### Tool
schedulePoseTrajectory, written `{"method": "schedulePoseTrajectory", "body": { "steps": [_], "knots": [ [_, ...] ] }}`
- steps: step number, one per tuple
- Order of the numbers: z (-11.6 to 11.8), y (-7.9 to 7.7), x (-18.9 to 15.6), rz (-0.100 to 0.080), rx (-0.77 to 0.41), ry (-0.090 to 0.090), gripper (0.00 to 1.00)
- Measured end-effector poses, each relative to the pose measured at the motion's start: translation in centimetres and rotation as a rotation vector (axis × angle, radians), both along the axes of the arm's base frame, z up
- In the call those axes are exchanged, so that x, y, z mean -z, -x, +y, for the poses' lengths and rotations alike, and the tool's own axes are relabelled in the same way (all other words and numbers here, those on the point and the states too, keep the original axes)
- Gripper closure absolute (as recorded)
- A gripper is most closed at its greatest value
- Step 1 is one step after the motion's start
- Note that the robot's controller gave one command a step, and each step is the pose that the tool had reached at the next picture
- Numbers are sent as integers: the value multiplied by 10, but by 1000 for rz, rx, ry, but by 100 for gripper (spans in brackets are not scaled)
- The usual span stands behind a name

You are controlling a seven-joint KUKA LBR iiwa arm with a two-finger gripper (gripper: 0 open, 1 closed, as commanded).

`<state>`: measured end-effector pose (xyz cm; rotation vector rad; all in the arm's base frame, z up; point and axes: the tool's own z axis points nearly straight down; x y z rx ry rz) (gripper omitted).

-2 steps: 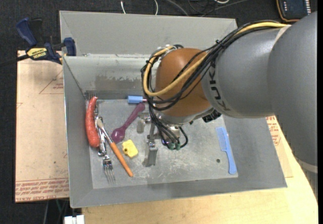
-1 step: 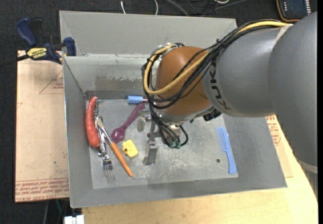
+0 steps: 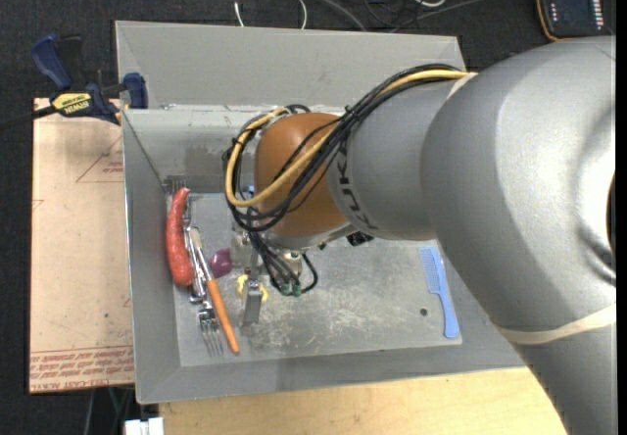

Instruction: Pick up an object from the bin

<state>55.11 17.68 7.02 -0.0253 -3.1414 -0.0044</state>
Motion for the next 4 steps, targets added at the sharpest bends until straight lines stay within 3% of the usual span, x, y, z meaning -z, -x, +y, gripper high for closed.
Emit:
{"method": "schedulePoseTrajectory", "body": {
  "steps": [1,2,3,4],
  "knots": [
    [31,7,-68,-17,-615,1,0],
    [9,22,-29,-1,-618,-1,0],
    [66,29,0,-17,-1109,5,0],
    [53,25,0,-4,-884,-2,100]
  ]
}}
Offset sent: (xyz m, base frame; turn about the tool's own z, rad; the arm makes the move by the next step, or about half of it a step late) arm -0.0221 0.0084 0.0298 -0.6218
